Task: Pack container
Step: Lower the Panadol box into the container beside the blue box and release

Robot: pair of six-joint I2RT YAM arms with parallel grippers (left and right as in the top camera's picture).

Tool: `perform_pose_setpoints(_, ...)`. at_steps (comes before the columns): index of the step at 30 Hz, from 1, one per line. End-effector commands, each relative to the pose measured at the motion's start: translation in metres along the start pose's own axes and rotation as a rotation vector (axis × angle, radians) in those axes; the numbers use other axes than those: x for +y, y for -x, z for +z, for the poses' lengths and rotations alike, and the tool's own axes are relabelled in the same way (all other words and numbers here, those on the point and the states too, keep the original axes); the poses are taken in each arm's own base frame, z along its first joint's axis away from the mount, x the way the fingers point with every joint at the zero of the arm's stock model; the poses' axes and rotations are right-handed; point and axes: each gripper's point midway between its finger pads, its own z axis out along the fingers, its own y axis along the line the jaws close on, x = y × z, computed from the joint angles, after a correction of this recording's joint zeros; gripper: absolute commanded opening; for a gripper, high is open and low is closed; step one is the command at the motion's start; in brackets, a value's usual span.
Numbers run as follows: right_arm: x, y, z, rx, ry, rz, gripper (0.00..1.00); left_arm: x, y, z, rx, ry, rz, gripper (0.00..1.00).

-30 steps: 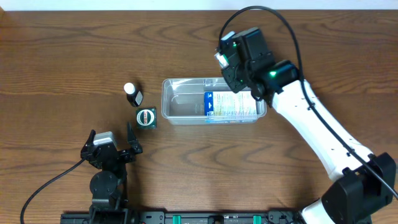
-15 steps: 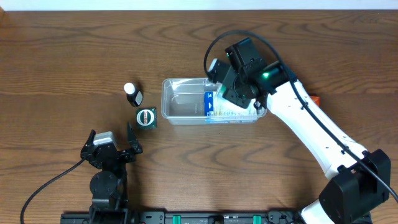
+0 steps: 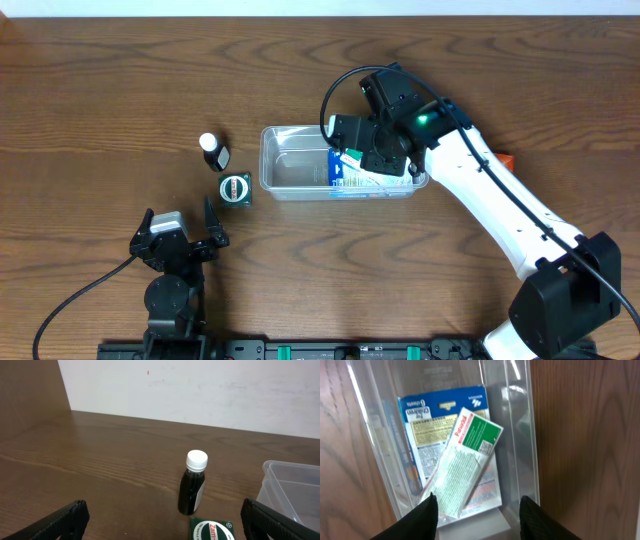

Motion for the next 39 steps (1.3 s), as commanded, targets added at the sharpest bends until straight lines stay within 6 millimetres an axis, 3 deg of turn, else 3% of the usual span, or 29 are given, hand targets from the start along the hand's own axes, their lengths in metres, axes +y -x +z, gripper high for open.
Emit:
perform_pose_setpoints(1, 0.009, 0.021, 0.001, -0.084, 0.047, 0.078, 0.58, 0.006, -0.018, 0.001, 0.051, 0.031, 0.032, 0.98)
perform_pose_setpoints(4, 0.011, 0.031, 0.0, -0.13, 0.077, 0.236, 0.64, 0.006, -0.018, 0.001, 0.051, 0.031, 0.032, 0.98)
perform_pose_setpoints(9, 0.016, 0.039, -0.002, -0.162, 0.134, 0.425, 0.65, 0.006, -0.018, 0.001, 0.051, 0.031, 0.032, 0.98)
perform_pose_setpoints(12, 0.009, 0.039, -0.002, -0.158, 0.119, 0.603, 0.51, 0.006, -0.018, 0.001, 0.051, 0.031, 0.032, 0.98)
perform_pose_setpoints(14, 0.0, 0.032, -0.001, -0.134, 0.086, 0.769, 0.3, 0.006, -0.018, 0.001, 0.051, 0.031, 0.032, 0.98)
perform_pose_setpoints(15, -0.001, 0.031, -0.002, -0.131, 0.087, 0.828, 0.25, 0.006, -0.018, 0.001, 0.051, 0.031, 0.032, 0.98)
perform_pose_setpoints(18, -0.002, 0.029, -0.006, -0.119, 0.107, 0.957, 0.25, 0.006, -0.018, 0.001, 0.051, 0.031, 0.032, 0.98)
perform_pose_setpoints(23, 0.008, 0.026, -0.013, -0.062, 0.129, 1.036, 0.12, 0.006, -0.018, 0.001, 0.051, 0.031, 0.032, 0.98)
perform_pose_setpoints(28, 0.014, 0.013, -0.007, 0.006, 0.129, 1.053, 0.02, 0.006, -0.018, 0.001, 0.051, 0.031, 0.032, 0.98)
perform_pose_setpoints(39, 0.035, -0.008, 0.047, 0.182, 0.195, 1.073, 0.01, 0.006, -0.018, 0.001, 0.051, 0.031, 0.032, 0.98)
